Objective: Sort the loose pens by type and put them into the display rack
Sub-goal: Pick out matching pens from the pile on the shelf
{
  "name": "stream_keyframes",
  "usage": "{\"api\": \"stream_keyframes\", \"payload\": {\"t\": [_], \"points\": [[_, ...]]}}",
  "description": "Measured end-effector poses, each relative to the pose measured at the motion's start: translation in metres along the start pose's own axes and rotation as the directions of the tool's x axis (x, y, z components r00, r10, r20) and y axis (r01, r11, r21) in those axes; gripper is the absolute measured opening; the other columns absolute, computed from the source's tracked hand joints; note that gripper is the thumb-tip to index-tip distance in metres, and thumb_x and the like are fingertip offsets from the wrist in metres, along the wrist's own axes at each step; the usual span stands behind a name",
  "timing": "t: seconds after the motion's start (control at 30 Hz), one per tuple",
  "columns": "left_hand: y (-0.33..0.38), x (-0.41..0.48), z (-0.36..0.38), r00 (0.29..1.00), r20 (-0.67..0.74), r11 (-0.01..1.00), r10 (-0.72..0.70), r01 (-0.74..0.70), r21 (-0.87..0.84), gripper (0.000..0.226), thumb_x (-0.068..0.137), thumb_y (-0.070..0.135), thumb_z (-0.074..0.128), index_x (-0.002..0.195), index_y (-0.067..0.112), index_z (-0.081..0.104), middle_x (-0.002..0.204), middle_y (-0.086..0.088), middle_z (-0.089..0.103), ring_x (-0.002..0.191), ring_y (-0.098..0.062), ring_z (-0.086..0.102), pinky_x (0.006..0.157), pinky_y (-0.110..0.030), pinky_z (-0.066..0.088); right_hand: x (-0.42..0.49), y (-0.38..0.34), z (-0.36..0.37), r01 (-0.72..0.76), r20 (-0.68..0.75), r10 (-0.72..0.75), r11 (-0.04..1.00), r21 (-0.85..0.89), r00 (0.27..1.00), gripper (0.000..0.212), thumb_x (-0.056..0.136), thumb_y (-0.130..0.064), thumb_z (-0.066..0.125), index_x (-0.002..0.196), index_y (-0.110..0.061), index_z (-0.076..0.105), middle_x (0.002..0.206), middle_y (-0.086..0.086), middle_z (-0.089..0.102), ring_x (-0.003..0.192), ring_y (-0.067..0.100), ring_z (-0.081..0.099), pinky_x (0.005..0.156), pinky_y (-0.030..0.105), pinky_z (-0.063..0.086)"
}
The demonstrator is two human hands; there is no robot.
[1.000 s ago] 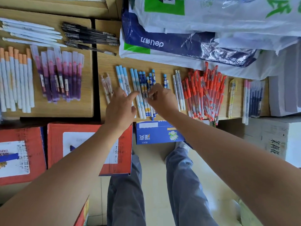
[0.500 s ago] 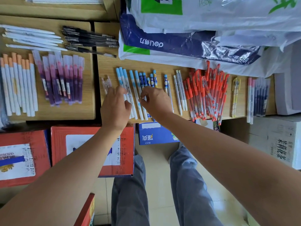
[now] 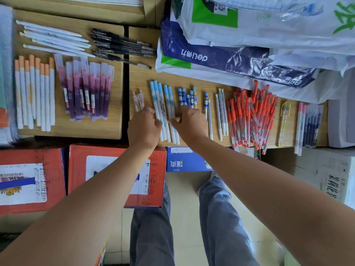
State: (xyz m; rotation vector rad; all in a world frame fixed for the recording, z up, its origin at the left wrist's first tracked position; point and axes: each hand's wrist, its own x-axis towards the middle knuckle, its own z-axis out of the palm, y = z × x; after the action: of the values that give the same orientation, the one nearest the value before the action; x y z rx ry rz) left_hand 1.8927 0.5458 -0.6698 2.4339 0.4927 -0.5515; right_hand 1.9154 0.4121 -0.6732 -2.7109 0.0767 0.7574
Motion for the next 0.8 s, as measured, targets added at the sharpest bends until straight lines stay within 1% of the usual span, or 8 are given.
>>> {"api": "stream_keyframes", "payload": {"t": [0.03, 0.17, 0.27, 0.37, 0.43, 0.53, 0.67, 0.8], "points": [[0.000, 0.001, 0.001, 1.000, -0.002, 1.000, -0.006, 0.006, -0.010, 0.027, 0.090, 0.018, 0.059, 0.115, 0.009, 0.061, 0.104, -0.008, 0.069, 0.095, -0.027, 0.065, 0.081, -0.041, 0.054, 0.001, -0.003, 0.000, -0.002, 0.001, 0.002, 1.000, -0.005, 1.000, 0.036, 0.087, -0.045, 0.063, 0.102, -0.013, 0.058, 0.090, 0.004, 0.060, 0.079, 0.021, 0.056, 0.062, 0.030, 0.043], [-0.001, 0.003, 0.001, 0.999, -0.015, 0.999, -0.029, 0.029, -0.030, 0.024, 0.090, 0.016, 0.059, 0.113, 0.009, 0.061, 0.102, -0.006, 0.069, 0.094, -0.024, 0.065, 0.079, -0.035, 0.052, 0.004, -0.010, -0.002, -0.012, 0.038, 0.011, 1.000, 0.009, 0.999, 0.033, 0.086, -0.043, 0.064, 0.098, -0.012, 0.062, 0.090, 0.004, 0.063, 0.083, 0.022, 0.059, 0.068, 0.034, 0.052], [0.000, 0.002, 0.001, 1.000, -0.016, 0.999, -0.007, 0.006, -0.043, 0.023, 0.090, 0.015, 0.060, 0.112, 0.009, 0.061, 0.101, -0.007, 0.070, 0.095, -0.024, 0.066, 0.080, -0.039, 0.055, 0.005, -0.012, -0.006, -0.018, 0.062, 0.017, 1.000, 0.018, 0.998, 0.029, 0.086, -0.036, 0.063, 0.097, -0.009, 0.060, 0.088, 0.005, 0.061, 0.083, 0.023, 0.059, 0.060, 0.031, 0.045], [0.002, 0.002, 0.001, 1.000, -0.020, 0.999, 0.000, -0.001, -0.038, 0.021, 0.089, 0.014, 0.061, 0.109, 0.008, 0.061, 0.098, -0.007, 0.070, 0.092, -0.025, 0.066, 0.079, -0.042, 0.055, 0.007, -0.016, -0.010, -0.019, 0.107, 0.023, 0.999, -0.041, 0.994, 0.027, 0.087, -0.036, 0.062, 0.090, -0.010, 0.055, 0.082, 0.004, 0.053, 0.077, 0.021, 0.052, 0.058, 0.029, 0.039], [0.002, 0.003, 0.000, 1.000, -0.023, 1.000, 0.002, -0.003, -0.030, 0.020, 0.088, 0.014, 0.062, 0.107, 0.008, 0.061, 0.097, -0.007, 0.070, 0.091, -0.026, 0.066, 0.078, -0.042, 0.055, 0.009, -0.019, -0.012, -0.016, 0.141, 0.027, 0.997, -0.073, 0.990, 0.028, 0.087, -0.036, 0.062, 0.085, -0.012, 0.050, 0.078, 0.003, 0.049, 0.074, 0.020, 0.051, 0.057, 0.028, 0.038], [0.000, 0.003, -0.001, 1.000, -0.023, 1.000, 0.010, -0.011, -0.022, 0.020, 0.088, 0.013, 0.063, 0.107, 0.008, 0.061, 0.095, -0.006, 0.069, 0.089, -0.026, 0.066, 0.078, -0.042, 0.055, 0.014, -0.020, -0.012, 0.005, 0.181, 0.016, 0.994, -0.113, 0.983, 0.030, 0.087, -0.040, 0.062, 0.088, -0.011, 0.054, 0.079, 0.004, 0.050, 0.074, 0.021, 0.050, 0.057, 0.028, 0.038], [0.000, 0.003, -0.002, 1.000, -0.024, 1.000, 0.016, -0.016, -0.025, 0.021, 0.088, 0.013, 0.063, 0.107, 0.008, 0.061, 0.095, -0.006, 0.069, 0.088, -0.025, 0.066, 0.078, -0.041, 0.055, 0.014, -0.021, -0.011, 0.009, 0.188, 0.012, 0.994, -0.107, 0.982, 0.029, 0.086, -0.039, 0.063, 0.091, -0.012, 0.056, 0.081, 0.004, 0.051, 0.076, 0.020, 0.050, 0.059, 0.029, 0.039], [0.001, 0.003, -0.002, 1.000, -0.020, 0.999, 0.025, -0.025, -0.020, 0.021, 0.088, 0.013, 0.063, 0.108, 0.008, 0.061, 0.095, -0.005, 0.069, 0.089, -0.024, 0.065, 0.078, -0.040, 0.055, 0.015, -0.020, -0.013, -0.013, 0.181, 0.027, 0.997, -0.074, 0.983, 0.028, 0.084, -0.037, 0.066, 0.086, -0.014, 0.051, 0.083, 0.004, 0.052, 0.079, 0.021, 0.053, 0.059, 0.029, 0.040]]}}
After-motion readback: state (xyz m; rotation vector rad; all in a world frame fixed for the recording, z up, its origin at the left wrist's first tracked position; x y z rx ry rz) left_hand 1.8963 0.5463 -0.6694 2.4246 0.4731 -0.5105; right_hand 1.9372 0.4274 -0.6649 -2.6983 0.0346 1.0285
